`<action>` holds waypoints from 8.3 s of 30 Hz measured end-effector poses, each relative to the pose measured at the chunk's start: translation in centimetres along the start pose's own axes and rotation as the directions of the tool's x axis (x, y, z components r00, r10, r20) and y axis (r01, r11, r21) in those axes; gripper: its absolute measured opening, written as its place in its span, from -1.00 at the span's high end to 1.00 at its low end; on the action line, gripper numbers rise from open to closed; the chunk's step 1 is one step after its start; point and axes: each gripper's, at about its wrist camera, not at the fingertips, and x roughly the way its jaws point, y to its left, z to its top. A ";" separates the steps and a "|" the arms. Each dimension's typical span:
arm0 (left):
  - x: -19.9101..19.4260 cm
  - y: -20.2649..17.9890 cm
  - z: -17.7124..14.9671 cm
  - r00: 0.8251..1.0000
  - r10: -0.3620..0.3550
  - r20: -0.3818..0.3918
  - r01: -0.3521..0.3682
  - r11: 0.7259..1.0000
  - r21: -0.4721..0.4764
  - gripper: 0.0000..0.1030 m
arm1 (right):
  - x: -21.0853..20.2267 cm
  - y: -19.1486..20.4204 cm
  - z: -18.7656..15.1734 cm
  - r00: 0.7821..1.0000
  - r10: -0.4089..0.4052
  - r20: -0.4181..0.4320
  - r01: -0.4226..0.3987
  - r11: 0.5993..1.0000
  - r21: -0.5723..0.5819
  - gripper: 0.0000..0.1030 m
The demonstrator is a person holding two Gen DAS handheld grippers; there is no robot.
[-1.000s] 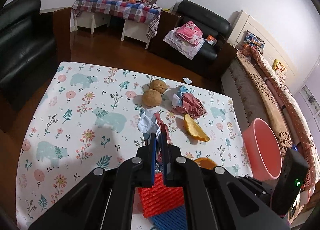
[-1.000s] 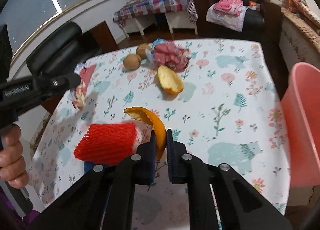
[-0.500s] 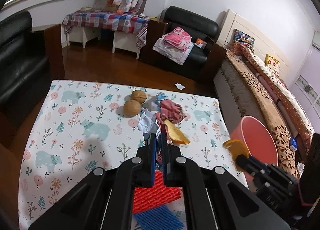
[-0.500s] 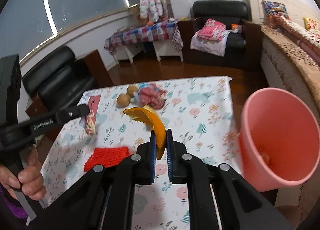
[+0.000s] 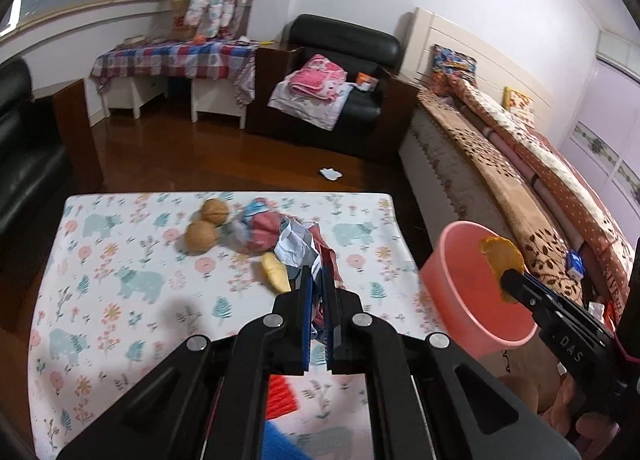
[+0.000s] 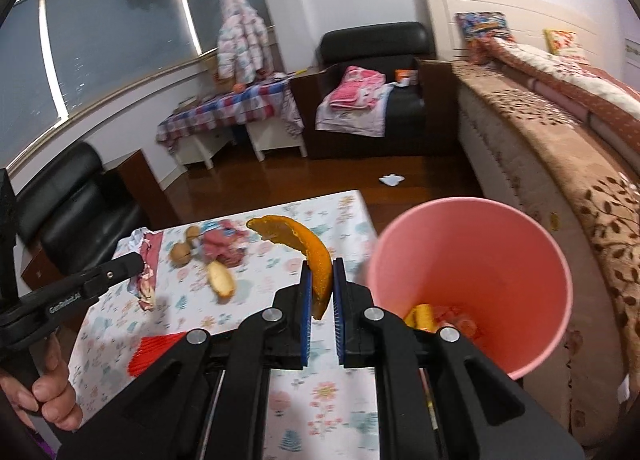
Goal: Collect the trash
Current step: 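Carry the orange peel and crumpled wrapper over the pink bucket with both grippers, then open both grippers to drop the wrapper and orange peel into the bucket, then return to the table and grasp the red foam net with the left gripper, then grasp the bread crust with the right gripper while the left gripper lifts the red net, then carry the bread crust and red foam net over the pink bucket with both grippers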
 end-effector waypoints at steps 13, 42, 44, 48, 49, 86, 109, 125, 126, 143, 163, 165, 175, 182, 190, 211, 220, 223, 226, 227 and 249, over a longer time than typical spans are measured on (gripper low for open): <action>2.5 -8.0 0.8 0.997 -0.074 -0.009 0.075 0.987 0.140 0.92 | -0.3 -5.4 -0.4 0.995 -0.103 0.006 0.102 0.989 0.104 0.81; 11.0 -19.3 -1.2 0.966 -0.189 -0.178 0.232 0.935 0.269 0.92 | 2.1 -14.0 -2.7 0.975 -0.209 -0.075 0.221 0.949 0.225 0.81; 11.8 -19.7 -1.5 0.966 -0.177 -0.190 0.226 0.935 0.275 0.92 | 2.5 -14.3 -2.8 0.974 -0.210 -0.082 0.224 0.948 0.227 0.81; 12.9 -20.1 -2.0 0.966 -0.161 -0.205 0.215 0.935 0.281 0.92 | 3.1 -14.6 -2.9 0.974 -0.206 -0.094 0.222 0.949 0.223 0.81; 13.0 -20.1 -2.1 0.965 -0.159 -0.208 0.215 0.935 0.281 0.92 | 3.2 -14.6 -2.9 0.974 -0.206 -0.095 0.222 0.949 0.222 0.81; 13.2 -19.1 -1.7 0.967 -0.147 -0.208 0.196 0.951 0.239 0.35 | 3.9 -14.7 -3.3 0.977 -0.175 -0.125 0.201 0.947 0.250 0.48; 5.6 -15.0 0.2 0.979 -0.177 -0.101 0.197 0.946 0.258 0.20 | -0.5 -10.8 -2.1 0.991 -0.135 -0.021 0.137 0.970 0.201 0.47; -3.5 0.4 -0.8 0.999 -0.019 -0.029 0.027 0.942 0.334 0.07 | -1.4 -3.8 -2.9 1.000 -0.019 -0.019 0.021 0.994 0.111 0.47; -3.6 1.2 -1.2 0.999 -0.010 -0.035 0.021 0.943 0.332 0.07 | -1.4 -3.5 -3.0 1.000 -0.012 -0.021 0.014 0.994 0.105 0.47; 0.8 4.4 -9.6 0.976 -0.017 -0.217 0.110 0.898 0.427 0.07 | 1.9 3.7 -4.3 0.979 0.137 -0.152 -0.142 0.990 -0.019 0.47; 0.4 11.5 -5.9 0.983 -0.134 -0.123 0.144 0.987 0.077 0.79 | 13.6 11.0 -3.2 0.936 0.161 -0.313 -0.206 0.971 -0.117 0.25; 0.3 11.8 -5.7 0.986 -0.124 -0.112 0.132 0.989 0.063 0.79 | 14.4 11.2 -3.2 0.936 0.148 -0.319 -0.199 0.971 -0.132 0.25; 0.4 12.6 -5.5 0.991 -0.095 -0.090 0.094 0.995 -0.017 0.79 | 17.0 12.2 -3.6 0.942 0.106 -0.317 -0.175 0.965 -0.197 0.35; 0.4 12.0 -5.1 0.993 -0.088 -0.083 0.085 0.996 -0.034 0.79 | 15.6 11.7 -3.7 0.941 0.126 -0.313 -0.192 0.963 -0.188 0.66; 0.7 9.4 -3.6 0.996 -0.056 -0.066 0.053 0.998 -0.036 0.79 | 10.3 10.3 -3.4 0.955 0.151 -0.255 -0.190 0.973 -0.133 0.66; 1.2 -0.3 -0.2 1.000 -0.006 -0.002 0.006 0.999 0.032 0.78 | 1.2 3.4 -1.7 0.996 0.042 -0.083 -0.046 0.998 -0.043 0.66; 1.8 -5.3 0.3 1.000 -0.029 0.009 0.028 0.995 0.101 0.78 | -0.2 -0.4 -1.1 0.999 -0.016 -0.040 0.018 0.999 0.036 0.66; 2.1 -6.9 0.3 0.999 -0.043 0.005 0.042 0.992 0.121 0.78 | -0.6 -1.7 -1.0 0.999 -0.037 -0.026 0.039 0.997 0.061 0.66; 2.5 -8.5 0.3 0.999 -0.054 0.002 0.054 0.988 0.148 0.78 | -0.9 -3.0 -1.0 0.998 -0.059 -0.018 0.060 0.994 0.089 0.66; 2.6 -9.1 0.2 0.998 -0.058 0.000 0.058 0.986 0.157 0.78 | -1.0 -3.4 -1.0 0.998 -0.063 -0.017 0.065 0.993 0.096 0.66; 6.9 -17.4 -0.9 0.992 -0.108 -0.071 0.123 0.954 0.273 0.78 | -1.2 -11.6 -2.0 0.983 -0.182 -0.023 0.182 0.955 0.234 0.66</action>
